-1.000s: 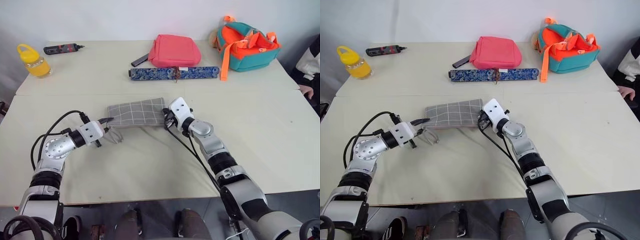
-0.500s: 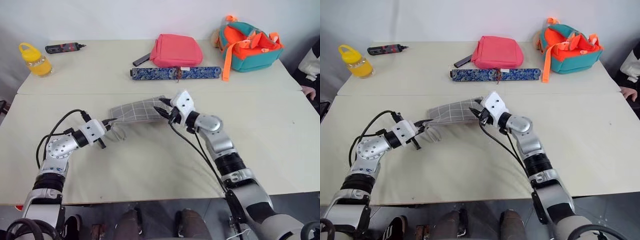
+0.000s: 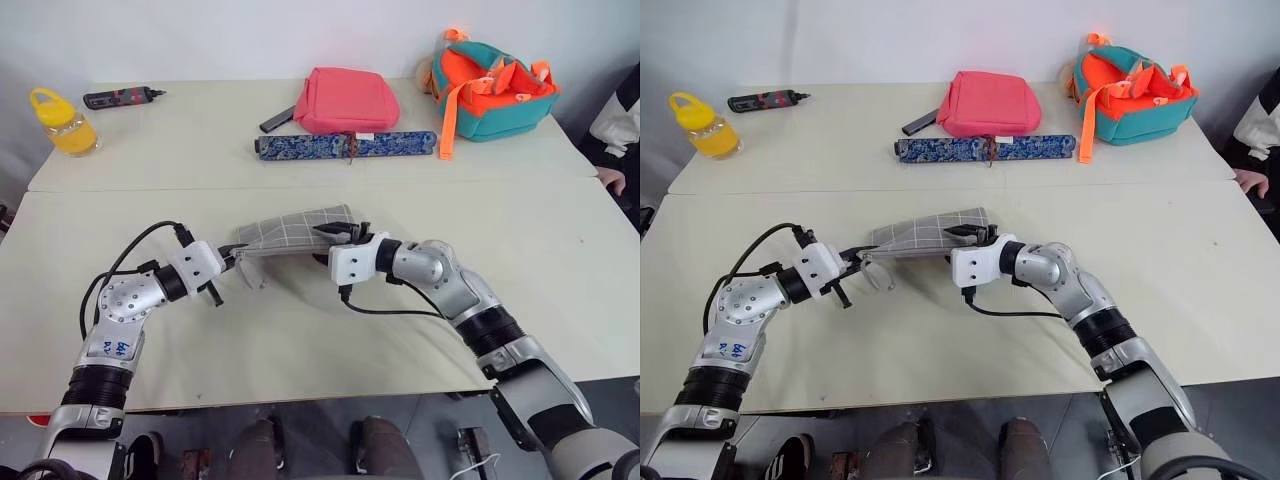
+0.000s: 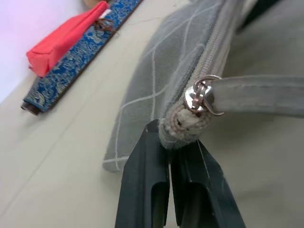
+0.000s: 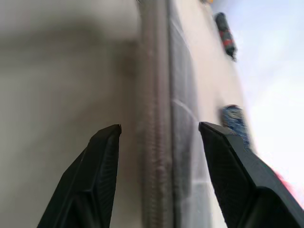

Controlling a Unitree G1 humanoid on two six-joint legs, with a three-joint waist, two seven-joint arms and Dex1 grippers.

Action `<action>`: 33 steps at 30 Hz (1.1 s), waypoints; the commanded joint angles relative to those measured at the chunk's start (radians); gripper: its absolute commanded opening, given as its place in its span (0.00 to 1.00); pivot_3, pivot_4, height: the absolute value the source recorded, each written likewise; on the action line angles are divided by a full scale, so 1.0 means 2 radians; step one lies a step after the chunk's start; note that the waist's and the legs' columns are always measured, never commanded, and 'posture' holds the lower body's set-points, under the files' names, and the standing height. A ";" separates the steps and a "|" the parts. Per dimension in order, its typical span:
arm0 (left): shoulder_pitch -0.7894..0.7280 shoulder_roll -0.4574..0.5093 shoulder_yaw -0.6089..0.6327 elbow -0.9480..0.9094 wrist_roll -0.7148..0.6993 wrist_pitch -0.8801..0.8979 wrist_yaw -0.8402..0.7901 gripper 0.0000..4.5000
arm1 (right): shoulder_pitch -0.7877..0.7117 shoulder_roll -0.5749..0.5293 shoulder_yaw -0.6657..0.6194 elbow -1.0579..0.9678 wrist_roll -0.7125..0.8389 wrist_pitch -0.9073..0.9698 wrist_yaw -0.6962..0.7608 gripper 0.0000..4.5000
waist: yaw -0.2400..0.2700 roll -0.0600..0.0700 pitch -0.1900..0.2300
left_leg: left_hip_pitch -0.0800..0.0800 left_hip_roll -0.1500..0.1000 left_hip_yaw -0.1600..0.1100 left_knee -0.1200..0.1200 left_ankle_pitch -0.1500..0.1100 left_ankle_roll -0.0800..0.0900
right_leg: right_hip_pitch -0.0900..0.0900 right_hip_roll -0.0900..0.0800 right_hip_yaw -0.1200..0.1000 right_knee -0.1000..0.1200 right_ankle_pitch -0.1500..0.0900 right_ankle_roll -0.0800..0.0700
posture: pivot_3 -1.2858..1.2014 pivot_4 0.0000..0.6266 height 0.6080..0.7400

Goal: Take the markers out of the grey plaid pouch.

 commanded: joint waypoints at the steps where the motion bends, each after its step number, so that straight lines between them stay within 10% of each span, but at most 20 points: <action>1: 0.010 0.003 0.012 -0.042 -0.016 0.012 0.000 0.00 | -0.009 0.002 -0.008 0.005 -0.001 -0.011 -0.025 0.52 | 0.000 0.000 0.000 | 0.000 0.000 0.000 0.000 0.000 0.000 | 0.000 0.000 0.000 0.000 0.000 0.000 | 0.52 0.24 1.00; 8: 0.024 -0.005 0.031 -0.062 -0.038 0.045 0.007 0.00 | -0.011 0.004 -0.012 0.018 0.014 -0.012 -0.023 0.01 | 0.000 0.000 0.000 | 0.000 0.000 0.000 0.000 0.000 0.000 | 0.000 0.000 0.000 0.000 0.000 0.000 | 0.52 0.24 1.00; 11: 0.026 -0.010 0.038 -0.069 -0.066 0.062 -0.002 0.00 | -0.009 0.010 -0.021 0.020 0.032 -0.004 -0.021 0.00 | 0.000 0.000 0.000 | 0.000 0.000 0.000 0.000 0.000 0.000 | 0.000 0.000 0.000 0.000 0.000 0.000 | 0.52 0.24 1.00; 20: 0.025 -0.005 0.058 -0.068 -0.053 0.026 0.008 0.61 | -0.007 0.005 -0.045 0.039 0.098 -0.024 0.011 0.00 | 0.000 0.000 0.000 | 0.000 0.000 0.000 0.000 0.000 0.000 | 0.000 0.000 0.000 0.000 0.000 0.000 | 0.52 0.24 1.00; 33: 0.035 -0.018 0.047 -0.077 -0.045 -0.004 0.003 0.61 | 0.003 0.012 -0.054 0.026 0.149 -0.016 0.059 0.00 | 0.000 0.000 0.000 | 0.000 0.000 0.000 0.000 0.000 0.000 | 0.000 0.000 0.000 0.000 0.000 0.000 | 0.52 0.24 1.00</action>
